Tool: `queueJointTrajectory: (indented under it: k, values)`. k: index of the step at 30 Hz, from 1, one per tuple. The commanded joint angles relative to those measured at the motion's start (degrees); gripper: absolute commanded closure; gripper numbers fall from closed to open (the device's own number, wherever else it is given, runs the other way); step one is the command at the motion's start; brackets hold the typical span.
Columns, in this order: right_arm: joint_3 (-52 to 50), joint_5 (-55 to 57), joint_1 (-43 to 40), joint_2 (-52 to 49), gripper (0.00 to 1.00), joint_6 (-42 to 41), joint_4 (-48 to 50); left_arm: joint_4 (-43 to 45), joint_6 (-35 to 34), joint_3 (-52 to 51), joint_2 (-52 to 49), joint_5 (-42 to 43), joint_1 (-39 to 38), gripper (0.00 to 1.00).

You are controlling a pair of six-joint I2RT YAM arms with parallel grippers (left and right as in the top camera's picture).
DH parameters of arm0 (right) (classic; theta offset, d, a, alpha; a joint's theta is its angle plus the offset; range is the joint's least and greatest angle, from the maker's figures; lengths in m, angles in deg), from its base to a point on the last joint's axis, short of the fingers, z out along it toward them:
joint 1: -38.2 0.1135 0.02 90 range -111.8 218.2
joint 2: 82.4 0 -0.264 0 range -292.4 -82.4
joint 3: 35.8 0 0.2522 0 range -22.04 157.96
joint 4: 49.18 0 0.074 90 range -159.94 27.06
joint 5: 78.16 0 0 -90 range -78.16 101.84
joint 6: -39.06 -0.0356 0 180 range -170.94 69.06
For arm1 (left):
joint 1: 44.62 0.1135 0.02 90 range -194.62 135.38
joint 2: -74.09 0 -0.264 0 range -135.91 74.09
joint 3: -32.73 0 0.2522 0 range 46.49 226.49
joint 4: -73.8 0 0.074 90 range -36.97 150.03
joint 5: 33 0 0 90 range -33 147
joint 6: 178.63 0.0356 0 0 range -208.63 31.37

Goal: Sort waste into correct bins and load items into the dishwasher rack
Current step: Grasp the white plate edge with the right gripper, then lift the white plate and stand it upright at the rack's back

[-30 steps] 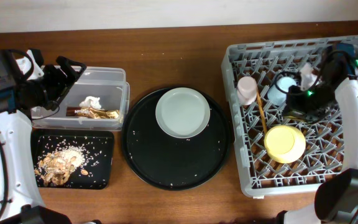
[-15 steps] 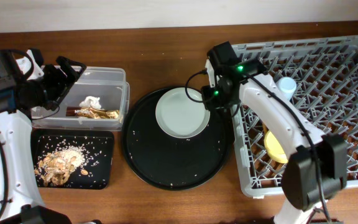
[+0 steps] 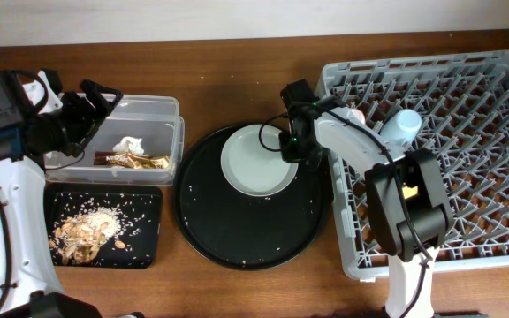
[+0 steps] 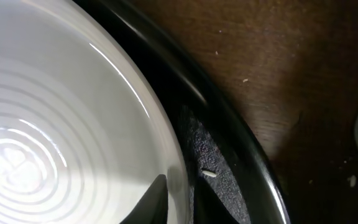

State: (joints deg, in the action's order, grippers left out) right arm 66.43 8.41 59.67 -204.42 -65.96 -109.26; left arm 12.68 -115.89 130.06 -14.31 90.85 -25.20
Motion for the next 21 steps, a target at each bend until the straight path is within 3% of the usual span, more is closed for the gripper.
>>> queueJointTrajectory:
  k: [1,4,7,12,14,18,21]
  values:
    - [-1.9,0.9,0.3,-0.6,0.87,-0.5,1.1,0.1,-0.3,0.2,0.0,0.2,0.1,0.01]
    - [-3.9,0.9,0.3,-0.6,0.87,-0.5,2.7,0.1,-0.3,0.2,0.0,0.2,0.2,0.01]
    - [-3.5,0.9,0.2,-0.5,0.96,-0.5,2.4,0.1,-0.3,0.2,0.0,0.2,0.1,0.01]
    - [16.9,1.3,0.2,5.8,0.96,6.8,-14.5,0.1,-0.3,0.2,0.0,0.2,0.1,0.01]
    - [25.3,12.9,0.2,10.1,0.96,8.6,-26.1,0.1,-0.3,0.2,0.0,0.2,0.2,0.01]
    - [28.2,41.5,-0.6,18.9,0.96,8.6,-34.5,0.1,-0.3,0.2,0.0,0.2,0.2,0.01]
    - [28.1,55.6,-11.0,21.0,0.96,8.9,-37.1,0.1,-0.3,0.2,0.0,0.2,0.2,0.01]
